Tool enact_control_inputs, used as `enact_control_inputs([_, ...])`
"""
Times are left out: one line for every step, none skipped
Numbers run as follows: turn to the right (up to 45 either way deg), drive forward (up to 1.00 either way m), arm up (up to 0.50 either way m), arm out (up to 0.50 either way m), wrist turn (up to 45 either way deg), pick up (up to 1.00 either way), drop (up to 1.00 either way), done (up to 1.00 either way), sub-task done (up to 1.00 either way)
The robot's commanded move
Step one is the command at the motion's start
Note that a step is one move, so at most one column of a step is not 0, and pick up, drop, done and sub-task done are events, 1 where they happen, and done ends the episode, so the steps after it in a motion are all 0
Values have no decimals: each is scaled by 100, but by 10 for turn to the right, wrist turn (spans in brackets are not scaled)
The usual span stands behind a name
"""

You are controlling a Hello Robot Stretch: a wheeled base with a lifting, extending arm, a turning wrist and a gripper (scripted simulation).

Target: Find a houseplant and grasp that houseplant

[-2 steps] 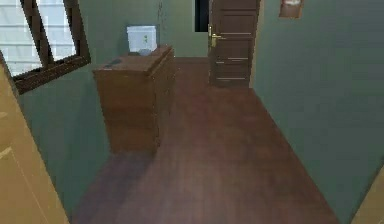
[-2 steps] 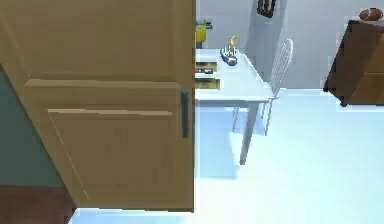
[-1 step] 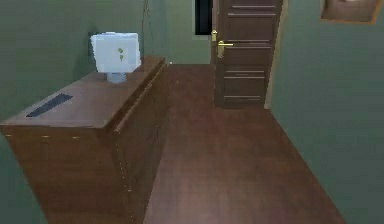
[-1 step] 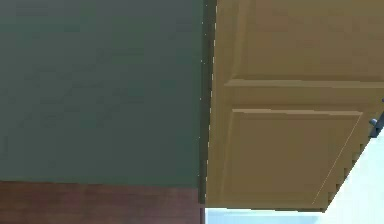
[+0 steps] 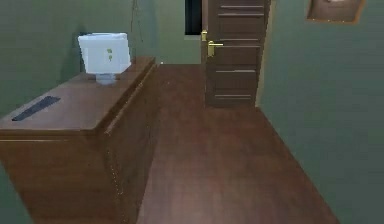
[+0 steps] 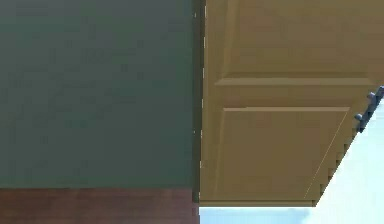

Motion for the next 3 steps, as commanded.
enact_control_inputs([0,55,0,0,0,0,0,0,0])
enact_control_inputs([0,100,0,0,0,0,0,0,0])
enact_control_inputs([0,100,0,0,0,0,0,0,0])
